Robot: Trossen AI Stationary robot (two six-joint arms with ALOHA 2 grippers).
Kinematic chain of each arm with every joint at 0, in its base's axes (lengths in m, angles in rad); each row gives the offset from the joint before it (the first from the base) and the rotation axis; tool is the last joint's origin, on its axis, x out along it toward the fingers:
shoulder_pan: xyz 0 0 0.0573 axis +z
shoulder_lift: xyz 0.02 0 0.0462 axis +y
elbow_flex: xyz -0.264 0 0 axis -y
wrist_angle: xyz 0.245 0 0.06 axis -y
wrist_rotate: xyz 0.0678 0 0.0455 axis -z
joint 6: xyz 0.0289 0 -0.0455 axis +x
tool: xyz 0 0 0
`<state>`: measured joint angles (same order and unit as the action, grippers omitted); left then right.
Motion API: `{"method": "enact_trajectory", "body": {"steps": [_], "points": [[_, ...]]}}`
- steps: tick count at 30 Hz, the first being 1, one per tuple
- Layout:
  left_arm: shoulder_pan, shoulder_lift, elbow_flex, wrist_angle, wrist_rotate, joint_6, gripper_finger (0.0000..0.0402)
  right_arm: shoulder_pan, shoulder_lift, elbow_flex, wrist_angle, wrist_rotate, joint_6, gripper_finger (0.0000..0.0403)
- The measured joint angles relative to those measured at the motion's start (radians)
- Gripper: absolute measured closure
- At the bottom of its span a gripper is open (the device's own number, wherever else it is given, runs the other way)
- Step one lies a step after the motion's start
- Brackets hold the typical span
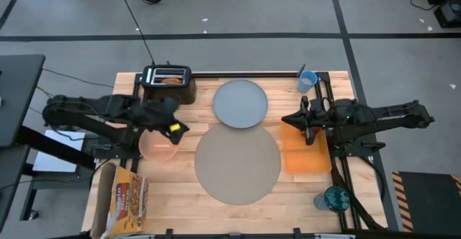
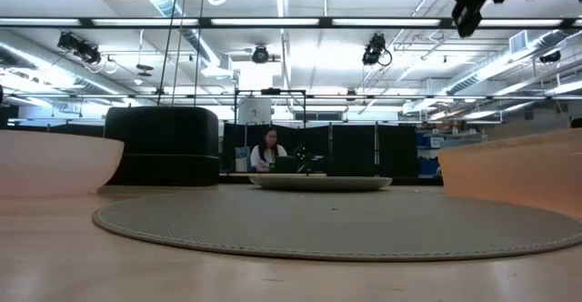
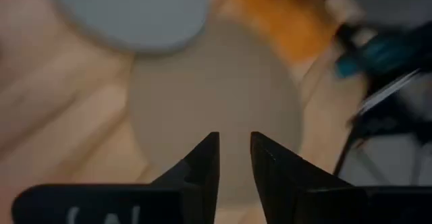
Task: Arrange a breakfast setting
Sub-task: Put the light orange bowl on the gray mat
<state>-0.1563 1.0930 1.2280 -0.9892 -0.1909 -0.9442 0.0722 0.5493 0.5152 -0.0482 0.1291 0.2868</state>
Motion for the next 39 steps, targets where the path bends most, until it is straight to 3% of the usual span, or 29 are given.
{"method": "enact_trajectory", "body": {"steps": [5, 11, 16, 20, 25, 34, 39], "points": [[-0.050, 0.131, 0.056, -0.227, 0.003, -0.121, 0.0328, -0.003, 0.074, 0.075, -0.041, 0.003, -0.068, 0.0377], [-0.087, 0.231, -0.002, -0.233, 0.002, -0.235, 0.0318, -0.003, 0.151, 0.075, -0.089, 0.068, -0.081, 0.0342], [-0.094, 0.277, -0.093, -0.228, 0.010, -0.378, 0.0269, -0.003, 0.227, 0.075, -0.087, 0.059, -0.081, 0.0291], [-0.088, 0.283, -0.207, -0.185, 0.011, -0.596, 0.0217, -0.003, 0.284, 0.075, -0.087, 0.039, -0.089, 0.0254], [-0.091, 0.284, -0.306, -0.040, 0.011, -0.693, 0.0186, -0.003, 0.343, 0.075, -0.080, -0.011, -0.142, 0.0236], [-0.078, 0.344, -0.379, -0.009, -0.027, -0.681, 0.0204, -0.003, 0.433, 0.074, -0.031, -0.018, -0.162, 0.0237], [-0.077, 0.395, -0.387, 0.064, -0.007, -0.633, 0.0238, -0.003, 0.451, 0.074, 0.036, -0.018, -0.188, 0.0237]]}}
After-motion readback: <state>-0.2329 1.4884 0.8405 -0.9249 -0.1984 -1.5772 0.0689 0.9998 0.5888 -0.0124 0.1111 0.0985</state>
